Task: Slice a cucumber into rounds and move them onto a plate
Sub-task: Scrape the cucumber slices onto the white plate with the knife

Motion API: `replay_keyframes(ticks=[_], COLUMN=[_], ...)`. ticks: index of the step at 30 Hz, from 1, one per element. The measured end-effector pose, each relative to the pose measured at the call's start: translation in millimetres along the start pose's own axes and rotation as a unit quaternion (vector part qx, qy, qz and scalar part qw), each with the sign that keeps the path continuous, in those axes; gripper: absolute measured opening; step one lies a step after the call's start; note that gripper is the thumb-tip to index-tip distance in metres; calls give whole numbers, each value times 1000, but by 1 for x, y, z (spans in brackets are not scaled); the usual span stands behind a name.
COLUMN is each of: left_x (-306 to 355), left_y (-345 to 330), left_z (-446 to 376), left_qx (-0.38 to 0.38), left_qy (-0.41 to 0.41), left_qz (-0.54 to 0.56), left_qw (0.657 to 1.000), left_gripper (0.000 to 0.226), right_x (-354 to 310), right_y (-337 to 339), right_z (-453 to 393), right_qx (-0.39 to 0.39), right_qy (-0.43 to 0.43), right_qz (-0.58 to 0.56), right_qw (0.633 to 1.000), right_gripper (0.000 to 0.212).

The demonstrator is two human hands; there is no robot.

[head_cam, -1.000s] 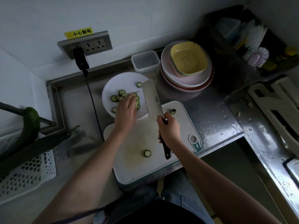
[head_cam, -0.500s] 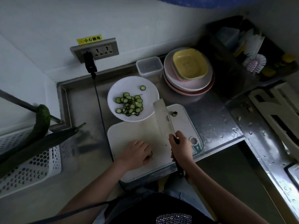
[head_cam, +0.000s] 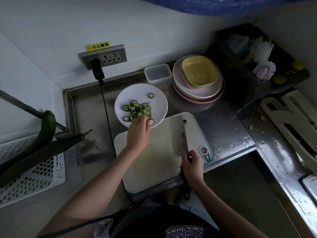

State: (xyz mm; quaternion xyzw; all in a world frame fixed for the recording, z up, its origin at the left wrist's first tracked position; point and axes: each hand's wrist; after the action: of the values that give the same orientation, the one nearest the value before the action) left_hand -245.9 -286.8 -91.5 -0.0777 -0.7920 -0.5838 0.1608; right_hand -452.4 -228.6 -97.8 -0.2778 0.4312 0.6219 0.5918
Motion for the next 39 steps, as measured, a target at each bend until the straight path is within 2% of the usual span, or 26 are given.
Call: replay_keyframes(ticks=[4, 6, 9, 13, 16, 18, 20, 22, 23, 25, 28, 32, 36, 39], left_x=[-10, -16, -21, -32, -43, -47, -51, -57, -58, -66, -86, -128, -113, -106], left_y=[-11, -15, -15, -13, -12, -12, -11, -10, -10, -9, -4, -13, 2, -4], left_z=[-43, -51, -45, -23, -15, -15, -19, -25, -29, -36, -45, -47, -48, -46], left_qx=[-65, -92, -93, -72, -93, -96, -114, -121, -119, -108, -74, -60, -49, -29], left_qy=[84, 96, 133, 254, 355, 367, 351, 365, 392, 456, 500, 525, 531, 531], left_qz=[-22, -64, -124, -144, -67, -20, 1, 61, 119, 199, 219, 228, 307, 335], left_qw=[994, 989, 979, 954, 928, 925, 930, 921, 904, 861, 835, 817, 788, 778], left_gripper=[10, 12, 17, 39, 51, 51, 41, 15, 14, 25, 9, 30, 16, 17], right_x=[-5, -7, -6, -7, -9, -11, -14, -19, -20, -23, -22, -19, -18, -19], right_y=[-6, -7, -5, -3, -3, -4, -7, -10, -12, -14, -15, -14, -16, -17], right_z=[1, -2, -7, -15, -19, -21, -24, -28, -30, -34, -37, -37, -39, -41], right_qx=[-13, -38, -70, -94, -96, -97, -110, -128, -137, -149, -158, -149, -154, -153], right_qy=[-42, -44, -28, -12, -2, -1, 4, 9, 9, 9, -1, -17, -21, -27], right_qz=[-10, 62, 201, 245, 259, 274, 300, 331, 343, 352, 343, 328, 318, 323], right_qw=[999, 996, 977, 965, 961, 957, 948, 935, 929, 924, 926, 933, 935, 933], right_gripper=[23, 25, 29, 24, 25, 28, 31, 36, 39, 40, 37, 38, 38, 38])
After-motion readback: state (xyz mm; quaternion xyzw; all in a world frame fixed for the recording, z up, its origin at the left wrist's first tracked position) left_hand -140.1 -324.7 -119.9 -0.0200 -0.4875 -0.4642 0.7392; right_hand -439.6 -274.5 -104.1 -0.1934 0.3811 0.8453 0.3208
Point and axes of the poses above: each hand's wrist, its own z-axis away from the middle knuckle, its own y-axis out of the back of the hand, x = y × z, and after that the axes turned 14 degrees about -z, right-handed
